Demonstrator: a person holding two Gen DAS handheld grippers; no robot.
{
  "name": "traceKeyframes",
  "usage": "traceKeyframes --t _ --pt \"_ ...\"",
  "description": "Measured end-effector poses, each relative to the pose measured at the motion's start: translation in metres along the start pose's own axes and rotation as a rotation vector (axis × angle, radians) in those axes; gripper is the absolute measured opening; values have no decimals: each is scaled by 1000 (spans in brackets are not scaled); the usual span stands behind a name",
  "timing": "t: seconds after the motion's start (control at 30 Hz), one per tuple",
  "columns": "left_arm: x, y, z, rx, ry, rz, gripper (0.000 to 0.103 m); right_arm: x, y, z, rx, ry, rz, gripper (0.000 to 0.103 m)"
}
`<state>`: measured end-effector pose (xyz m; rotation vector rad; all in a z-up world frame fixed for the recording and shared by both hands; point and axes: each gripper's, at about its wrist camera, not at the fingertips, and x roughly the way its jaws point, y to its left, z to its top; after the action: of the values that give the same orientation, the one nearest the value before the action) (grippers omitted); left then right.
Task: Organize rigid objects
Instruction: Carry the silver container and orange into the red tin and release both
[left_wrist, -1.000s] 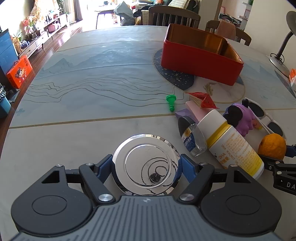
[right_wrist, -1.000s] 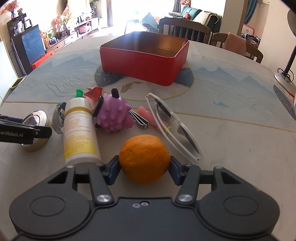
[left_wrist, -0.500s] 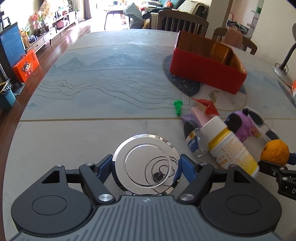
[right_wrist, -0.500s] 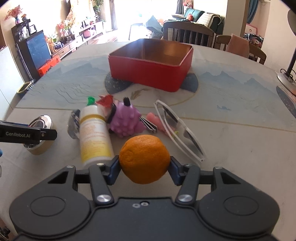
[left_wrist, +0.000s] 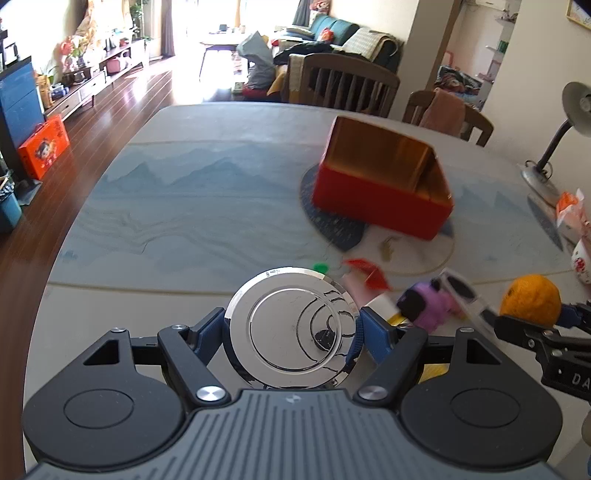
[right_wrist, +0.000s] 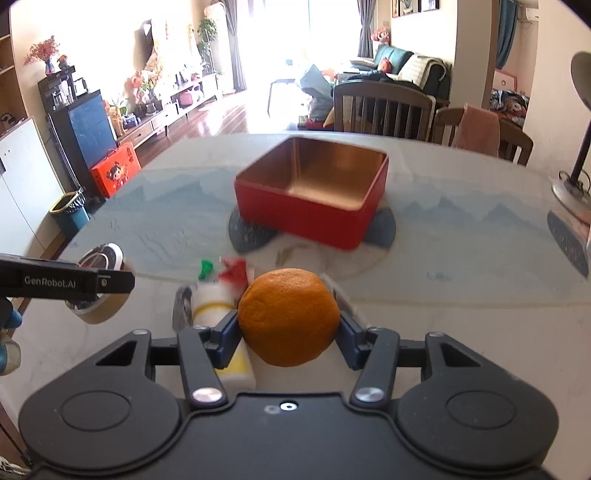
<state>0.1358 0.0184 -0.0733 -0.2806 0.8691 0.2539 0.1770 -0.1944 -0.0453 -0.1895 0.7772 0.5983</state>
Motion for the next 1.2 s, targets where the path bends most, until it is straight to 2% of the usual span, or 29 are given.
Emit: traceKeyframes --t 0.27,0.5,0.87,1.2 --pt "-3 -18 44 27 -52 -56 77 4 -17 47 -21 -53 -21 53" --pt "18 -37 87 47 -60 -67 77 23 -34 82 -43 -61 -22 53" --pt "83 -66 153 70 -44 -64 77 76 -54 115 -78 -36 -4 53" --pt "147 -90 193 80 -25 -45 77 125 -65 126 -161 -2 27 53"
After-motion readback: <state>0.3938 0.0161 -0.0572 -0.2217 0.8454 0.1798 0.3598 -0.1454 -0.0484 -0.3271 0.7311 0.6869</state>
